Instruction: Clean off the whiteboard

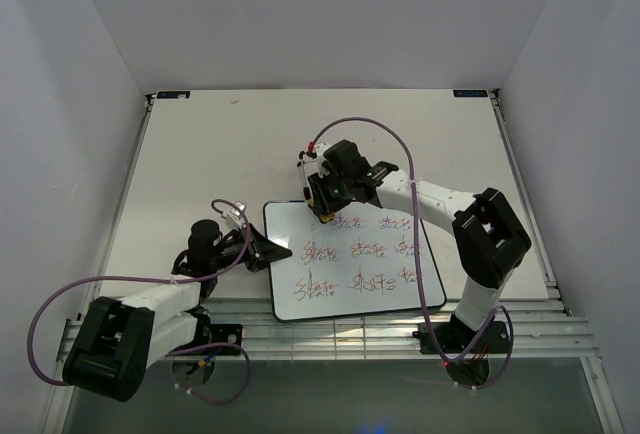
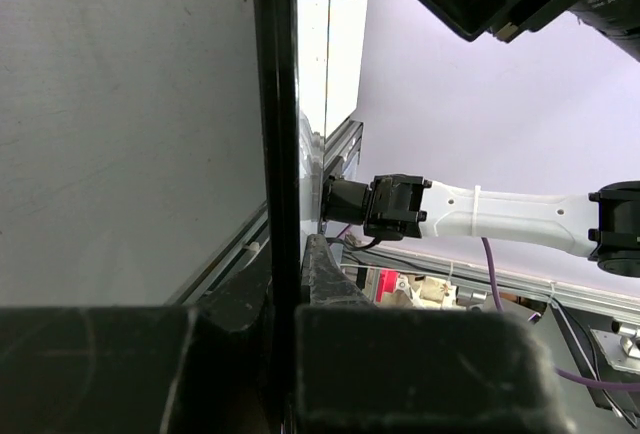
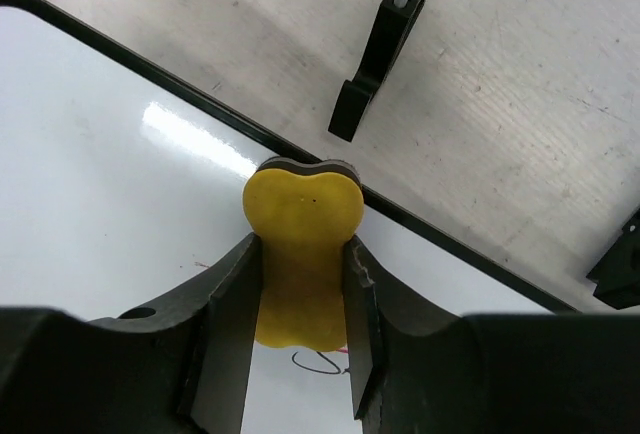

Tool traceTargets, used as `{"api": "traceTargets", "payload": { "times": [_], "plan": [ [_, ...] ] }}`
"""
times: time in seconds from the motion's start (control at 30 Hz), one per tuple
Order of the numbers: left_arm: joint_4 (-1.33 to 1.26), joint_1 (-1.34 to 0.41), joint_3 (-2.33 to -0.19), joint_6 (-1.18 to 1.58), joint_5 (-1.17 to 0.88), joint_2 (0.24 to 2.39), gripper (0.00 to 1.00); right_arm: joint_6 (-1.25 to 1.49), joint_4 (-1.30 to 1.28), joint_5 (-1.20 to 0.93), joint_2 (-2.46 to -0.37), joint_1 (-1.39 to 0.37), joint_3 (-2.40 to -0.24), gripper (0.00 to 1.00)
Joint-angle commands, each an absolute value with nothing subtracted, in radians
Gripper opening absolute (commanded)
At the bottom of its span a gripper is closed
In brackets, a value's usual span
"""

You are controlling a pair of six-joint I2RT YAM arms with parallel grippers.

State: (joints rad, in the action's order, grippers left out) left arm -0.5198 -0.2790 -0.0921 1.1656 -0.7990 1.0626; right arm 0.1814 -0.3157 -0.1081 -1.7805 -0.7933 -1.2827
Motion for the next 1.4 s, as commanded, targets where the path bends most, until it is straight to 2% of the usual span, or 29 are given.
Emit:
{"api": "traceTargets", "payload": {
  "times": [0.0,0.23,0.4,0.6,0.73,0.83,1.0,1.1,1.23,1.37],
  "plan": [
    [-0.523,-0.288,-0.095,1.068,-0.742,1.025,0.0,0.179,-0.397,-0.11,-1.783,-0.828,-1.215,0.27],
    [-0.505,-0.288,-0.084,1.075,-0.706,1.002,0.0,0.228,-0.342,-0.207,-1.772,-0.986,-1.279,0.27],
    [-0.489,-0.288,-0.095,1.074,-0.689,0.997,0.0,0.235,-0.314,-0.207,-1.735,-0.989,-1.22,0.27],
    [-0.453,-0.288,-0.112,1.048,-0.683,0.988,0.0,0.227,-0.298,-0.193,-1.61,-0.809,-0.946,0.27],
    [-0.439,-0.273,-0.117,1.037,-0.681,0.988,0.0,0.216,-0.313,-0.192,-1.536,-0.596,-0.806,0.28],
    [-0.419,-0.241,-0.124,1.025,-0.699,0.979,0.0,0.212,-0.334,-0.173,-1.502,-0.493,-0.735,0.28],
    [-0.374,-0.17,-0.132,0.994,-0.738,0.959,0.0,0.178,-0.376,-0.152,-1.511,-0.425,-0.713,0.28],
    [-0.368,-0.156,-0.129,0.98,-0.761,0.96,0.0,0.182,-0.367,-0.236,-1.517,-0.436,-0.747,0.25],
    [-0.367,-0.156,-0.121,0.976,-0.758,0.957,0.0,0.23,-0.359,-0.267,-1.532,-0.608,-0.872,0.25],
    [-0.362,-0.155,-0.123,0.97,-0.761,0.956,0.0,0.279,-0.339,-0.272,-1.633,-0.787,-1.052,0.25]
  ]
}}
